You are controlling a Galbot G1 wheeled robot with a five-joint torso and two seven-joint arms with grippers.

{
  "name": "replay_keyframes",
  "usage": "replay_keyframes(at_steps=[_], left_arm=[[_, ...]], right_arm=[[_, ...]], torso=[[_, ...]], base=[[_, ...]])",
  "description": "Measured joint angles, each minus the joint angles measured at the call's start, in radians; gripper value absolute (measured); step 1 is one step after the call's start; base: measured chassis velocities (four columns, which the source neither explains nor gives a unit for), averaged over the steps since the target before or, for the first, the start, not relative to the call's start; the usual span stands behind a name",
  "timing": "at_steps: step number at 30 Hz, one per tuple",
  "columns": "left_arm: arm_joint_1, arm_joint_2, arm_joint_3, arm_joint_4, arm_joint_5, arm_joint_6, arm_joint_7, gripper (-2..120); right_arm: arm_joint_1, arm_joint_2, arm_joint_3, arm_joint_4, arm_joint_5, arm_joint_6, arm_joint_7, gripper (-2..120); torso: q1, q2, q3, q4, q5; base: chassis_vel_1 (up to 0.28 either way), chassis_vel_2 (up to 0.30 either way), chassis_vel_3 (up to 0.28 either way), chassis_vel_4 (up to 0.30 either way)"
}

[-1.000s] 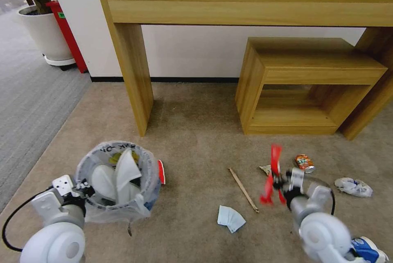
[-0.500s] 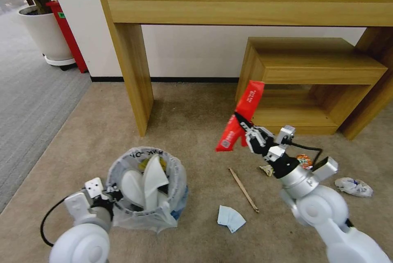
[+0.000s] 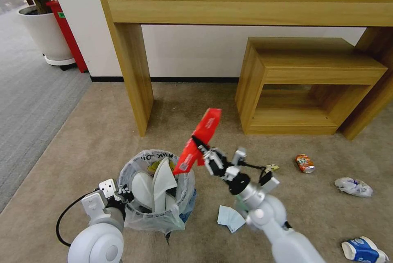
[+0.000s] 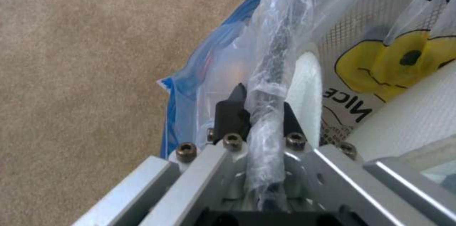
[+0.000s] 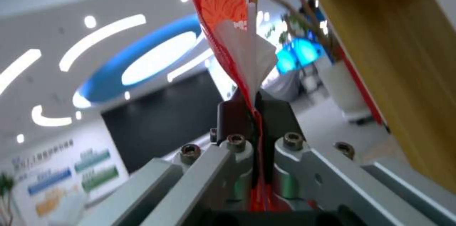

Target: Pick up the trash bin and place the garbage on the floor into it.

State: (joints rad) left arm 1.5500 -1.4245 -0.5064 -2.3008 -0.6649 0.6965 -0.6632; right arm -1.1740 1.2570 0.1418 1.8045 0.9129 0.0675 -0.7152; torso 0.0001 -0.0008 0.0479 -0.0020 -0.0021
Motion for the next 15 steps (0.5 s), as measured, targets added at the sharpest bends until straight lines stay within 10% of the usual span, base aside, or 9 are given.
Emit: replay_keyframes(at_steps=[15], left_arm=[[0.004,0.008,-0.032,-0.015,-0.025,-0.001,0.008,1]], right_arm=[[-0.050,-0.018,0.012,-0.037,-0.151,-0.004,0.001,0]], torso=[[0.000,0.000,0.000,-0.0001,0.0001]], base=[[0.000,0.000,0.000,0.000]])
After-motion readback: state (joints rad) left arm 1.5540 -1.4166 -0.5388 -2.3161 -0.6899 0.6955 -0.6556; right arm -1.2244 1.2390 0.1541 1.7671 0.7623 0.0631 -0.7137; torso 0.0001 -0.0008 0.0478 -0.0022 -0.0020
